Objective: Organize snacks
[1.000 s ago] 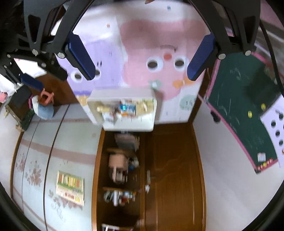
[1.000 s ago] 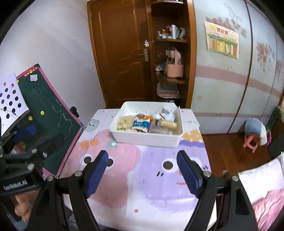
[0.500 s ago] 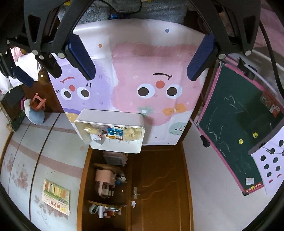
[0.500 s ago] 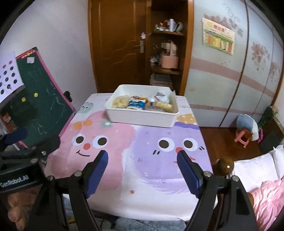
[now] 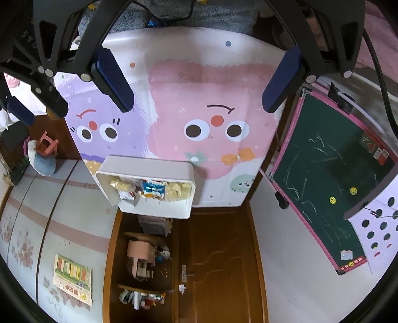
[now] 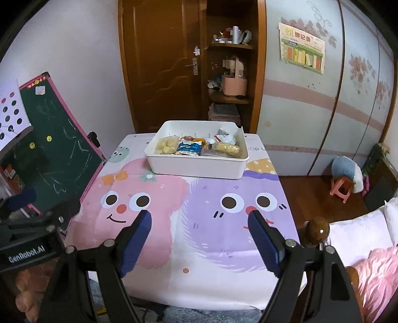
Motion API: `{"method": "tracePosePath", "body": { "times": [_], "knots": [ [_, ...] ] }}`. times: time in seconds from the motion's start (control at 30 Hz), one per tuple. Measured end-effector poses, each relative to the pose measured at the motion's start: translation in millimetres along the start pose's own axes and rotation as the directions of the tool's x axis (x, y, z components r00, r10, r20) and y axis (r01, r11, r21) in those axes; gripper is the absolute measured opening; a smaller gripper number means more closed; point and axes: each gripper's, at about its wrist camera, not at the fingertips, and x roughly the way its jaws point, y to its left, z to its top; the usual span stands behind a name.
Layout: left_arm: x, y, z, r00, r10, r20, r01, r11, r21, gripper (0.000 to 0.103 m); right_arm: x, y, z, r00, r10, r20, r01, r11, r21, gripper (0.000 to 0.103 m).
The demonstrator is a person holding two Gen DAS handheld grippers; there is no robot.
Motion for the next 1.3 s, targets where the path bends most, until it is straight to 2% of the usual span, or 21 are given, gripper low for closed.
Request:
{"method": "tracePosePath", "body": {
  "times": [0.47, 1.3],
  "knots": [
    [8, -6, 1, 1.000, -0.012, -0.023, 0.013, 1.000, 0.017, 0.103, 8, 3, 0, 1.000, 0.009, -0.017, -0.009, 1.000, -0.002, 0.081],
    [16, -9, 2, 1.000, -0.021, -0.014, 0.021, 1.000, 0.019, 0.103, 13, -2, -1, 1.000, 0.012, -0.028, -0.012, 1.000, 0.001, 0.081]
  ]
}}
